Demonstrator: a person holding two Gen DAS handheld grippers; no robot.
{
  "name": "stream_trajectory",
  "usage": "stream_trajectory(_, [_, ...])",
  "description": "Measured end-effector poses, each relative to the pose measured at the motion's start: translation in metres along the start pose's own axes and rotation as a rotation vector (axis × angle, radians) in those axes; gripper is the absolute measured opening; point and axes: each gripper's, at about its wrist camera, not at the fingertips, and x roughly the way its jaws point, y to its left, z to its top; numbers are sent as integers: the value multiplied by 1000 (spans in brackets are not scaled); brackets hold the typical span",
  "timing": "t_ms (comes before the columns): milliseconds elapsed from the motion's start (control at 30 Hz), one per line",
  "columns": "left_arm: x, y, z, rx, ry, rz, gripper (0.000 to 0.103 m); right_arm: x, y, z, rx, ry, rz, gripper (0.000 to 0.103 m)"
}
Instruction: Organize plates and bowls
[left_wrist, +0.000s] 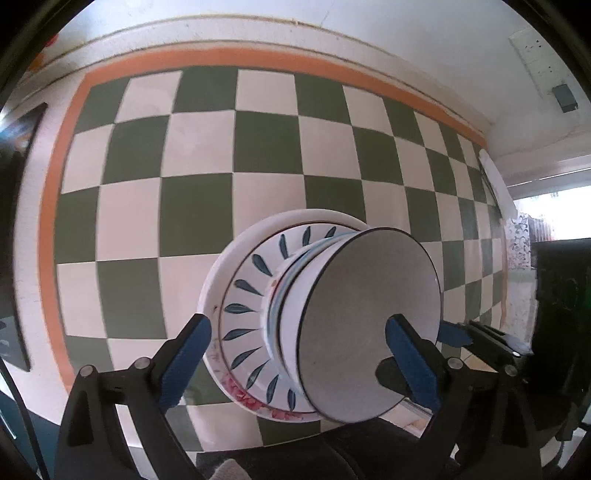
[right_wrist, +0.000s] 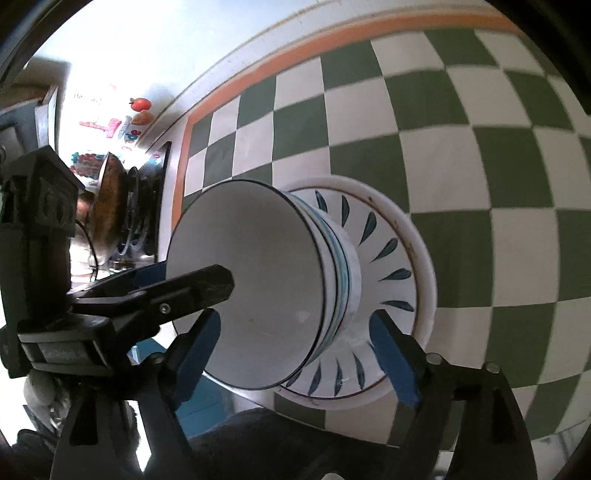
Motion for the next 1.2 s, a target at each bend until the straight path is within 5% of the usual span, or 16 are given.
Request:
stream_trajectory(267, [-34, -5, -12, 39, -108, 39, 97, -33, 25, -16, -74, -115, -161, 93])
stream_trajectory(567, [-83, -19, -38, 92, -352, 136, 103, -87, 44, -49, -90, -335, -330, 100])
stream_trajectory(900, [-114, -37, -83, 62, -445, 186, 103, -143, 56, -90, -109, -504, -408, 101])
stream_trajectory(1200, [-158, -68, -156, 43, -559, 245, 103, -181, 62, -148, -163, -561, -397, 102])
